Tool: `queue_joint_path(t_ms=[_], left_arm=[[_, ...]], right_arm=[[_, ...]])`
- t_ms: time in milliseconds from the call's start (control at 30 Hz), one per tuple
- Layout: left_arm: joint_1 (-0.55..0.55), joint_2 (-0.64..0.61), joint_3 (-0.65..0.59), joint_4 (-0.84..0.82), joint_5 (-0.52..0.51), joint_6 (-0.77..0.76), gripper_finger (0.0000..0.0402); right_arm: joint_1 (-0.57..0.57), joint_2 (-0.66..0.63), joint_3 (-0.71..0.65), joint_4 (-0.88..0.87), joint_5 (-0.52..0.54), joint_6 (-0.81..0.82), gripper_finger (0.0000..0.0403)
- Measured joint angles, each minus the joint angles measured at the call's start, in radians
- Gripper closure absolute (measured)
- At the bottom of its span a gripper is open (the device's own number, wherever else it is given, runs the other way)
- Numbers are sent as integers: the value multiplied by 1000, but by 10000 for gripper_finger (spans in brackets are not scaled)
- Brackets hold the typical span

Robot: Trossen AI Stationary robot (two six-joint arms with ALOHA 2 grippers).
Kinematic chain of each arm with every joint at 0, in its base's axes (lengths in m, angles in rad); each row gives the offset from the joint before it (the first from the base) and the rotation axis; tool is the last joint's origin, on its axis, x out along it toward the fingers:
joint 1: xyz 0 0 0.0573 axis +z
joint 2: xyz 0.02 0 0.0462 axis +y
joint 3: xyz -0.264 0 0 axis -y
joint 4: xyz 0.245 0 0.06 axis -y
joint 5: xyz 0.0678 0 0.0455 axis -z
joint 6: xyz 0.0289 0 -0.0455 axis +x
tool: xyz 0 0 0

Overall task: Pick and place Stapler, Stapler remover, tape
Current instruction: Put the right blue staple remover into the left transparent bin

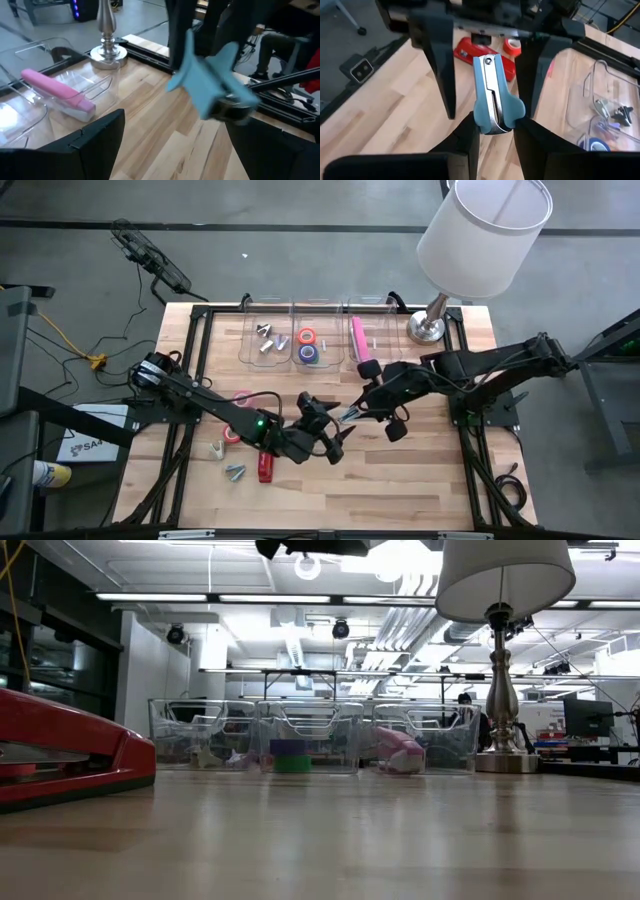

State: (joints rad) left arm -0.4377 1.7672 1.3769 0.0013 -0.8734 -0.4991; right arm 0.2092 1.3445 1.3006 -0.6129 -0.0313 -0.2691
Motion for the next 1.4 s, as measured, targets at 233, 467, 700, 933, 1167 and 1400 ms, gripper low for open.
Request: queue_joint_path(t_ms=[233, 467, 700, 933, 1167, 1400], left_arm=[[0, -8, 0, 17, 0, 7, 63], [0, -8, 0, 52, -1, 27, 63], [0, -8, 0, 56, -9, 27, 70], [0, -8, 0, 59, -9, 27, 138], [0, -8, 0, 64, 0, 27, 197], [0, -8, 0, 64, 0, 27, 208]], right_arm=[[-21, 0, 0, -56, 14, -1, 313], [-26, 0, 0, -56, 5, -3, 313], [-26, 0, 0, -56, -2, -8, 313], [-26, 0, 0, -56, -2, -8, 313], [-31, 1, -28, -54, -1, -4, 313], [-32, 1, -32, -22, 0, -1, 313]])
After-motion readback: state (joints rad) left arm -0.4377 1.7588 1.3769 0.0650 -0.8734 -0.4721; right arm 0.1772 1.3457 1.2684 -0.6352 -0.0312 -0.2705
